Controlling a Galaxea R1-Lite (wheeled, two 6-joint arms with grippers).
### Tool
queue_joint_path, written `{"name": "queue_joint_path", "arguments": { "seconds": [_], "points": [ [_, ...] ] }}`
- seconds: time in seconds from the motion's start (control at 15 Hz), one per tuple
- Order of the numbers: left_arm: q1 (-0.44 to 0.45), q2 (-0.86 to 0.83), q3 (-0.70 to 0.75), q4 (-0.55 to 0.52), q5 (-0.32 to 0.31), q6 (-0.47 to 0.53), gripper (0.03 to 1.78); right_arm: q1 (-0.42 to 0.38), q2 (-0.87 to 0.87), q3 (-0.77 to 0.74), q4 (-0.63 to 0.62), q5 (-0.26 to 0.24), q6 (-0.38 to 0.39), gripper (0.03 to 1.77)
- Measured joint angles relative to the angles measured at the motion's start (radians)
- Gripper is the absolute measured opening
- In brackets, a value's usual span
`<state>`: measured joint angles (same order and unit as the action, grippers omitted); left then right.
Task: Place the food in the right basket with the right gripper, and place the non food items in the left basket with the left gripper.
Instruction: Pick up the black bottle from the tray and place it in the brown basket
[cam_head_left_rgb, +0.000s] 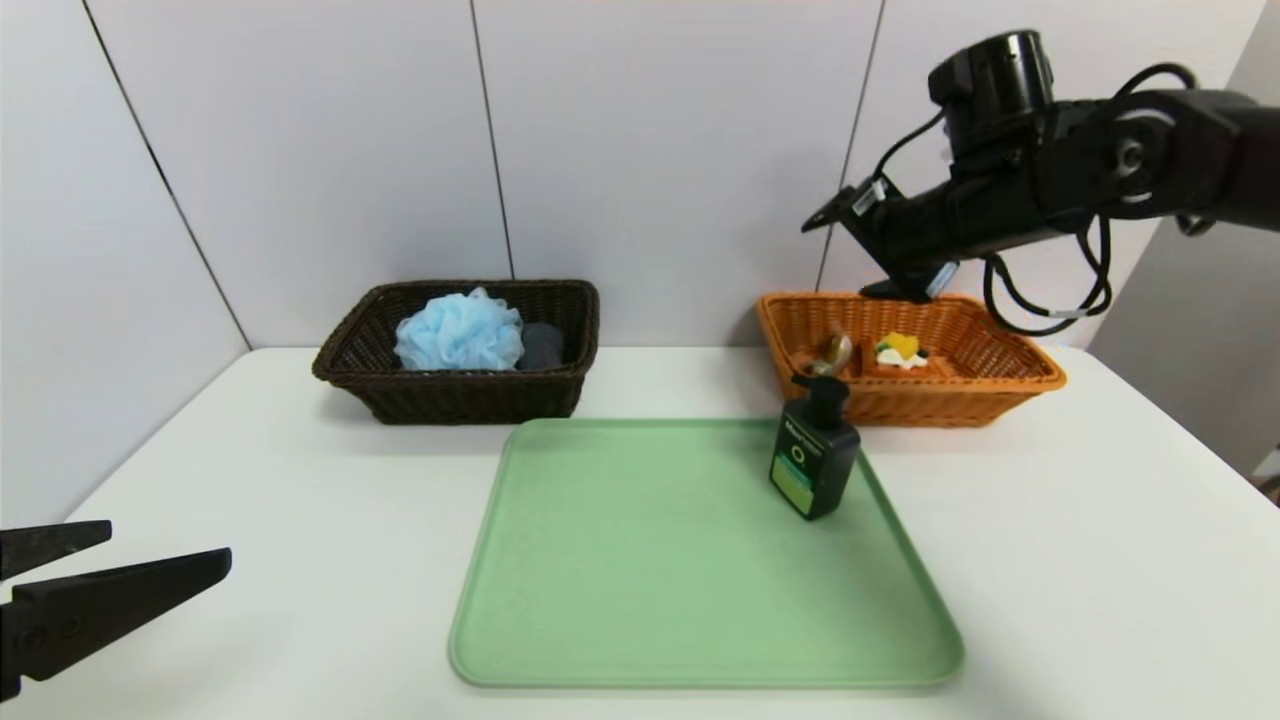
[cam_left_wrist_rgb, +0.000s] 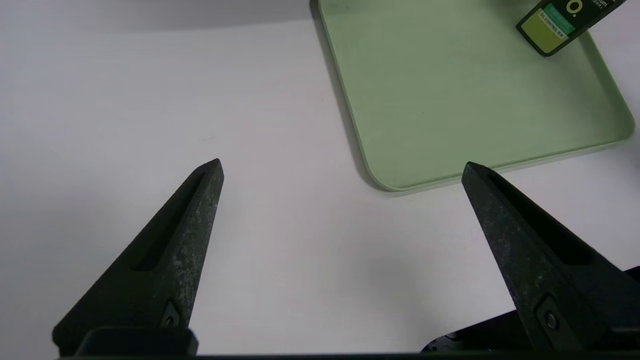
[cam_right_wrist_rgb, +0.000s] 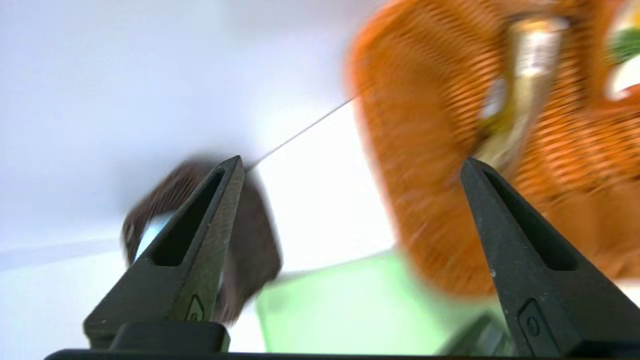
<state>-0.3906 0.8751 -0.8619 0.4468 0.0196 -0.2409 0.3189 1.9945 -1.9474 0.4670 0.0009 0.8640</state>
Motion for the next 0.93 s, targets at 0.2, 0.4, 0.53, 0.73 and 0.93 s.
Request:
{"name": "queue_joint_path", "arguments": {
  "seconds": [0.2,0.4,0.53,0.73,0.93],
  "points": [
    [0.0,0.0,0.002,0.0,-0.002,0.0,1.69,0.077,-0.112,0.033,0.1,-0.032,-0.203,1.58],
    [0.0,0.0,0.003,0.0,-0.001,-0.001,1.69,0.133,-0.193,0.12,0.09,-0.167,-0.453,1.63],
    [0.0,0.0,0.003,-0.001,-0.002,-0.001,1.69,0.147,-0.222,0.153,0.032,-0.271,-0.574,1.64],
    [0.0,0.0,0.003,-0.001,-0.001,-0.001,1.69,0.153,-0.241,0.199,0.016,-0.393,-0.6,1.67],
    [0.0,-0.001,0.003,-0.001,-0.002,-0.001,1.69,0.154,-0.254,0.255,-0.086,-0.399,-0.617,1.68]
  ]
}}
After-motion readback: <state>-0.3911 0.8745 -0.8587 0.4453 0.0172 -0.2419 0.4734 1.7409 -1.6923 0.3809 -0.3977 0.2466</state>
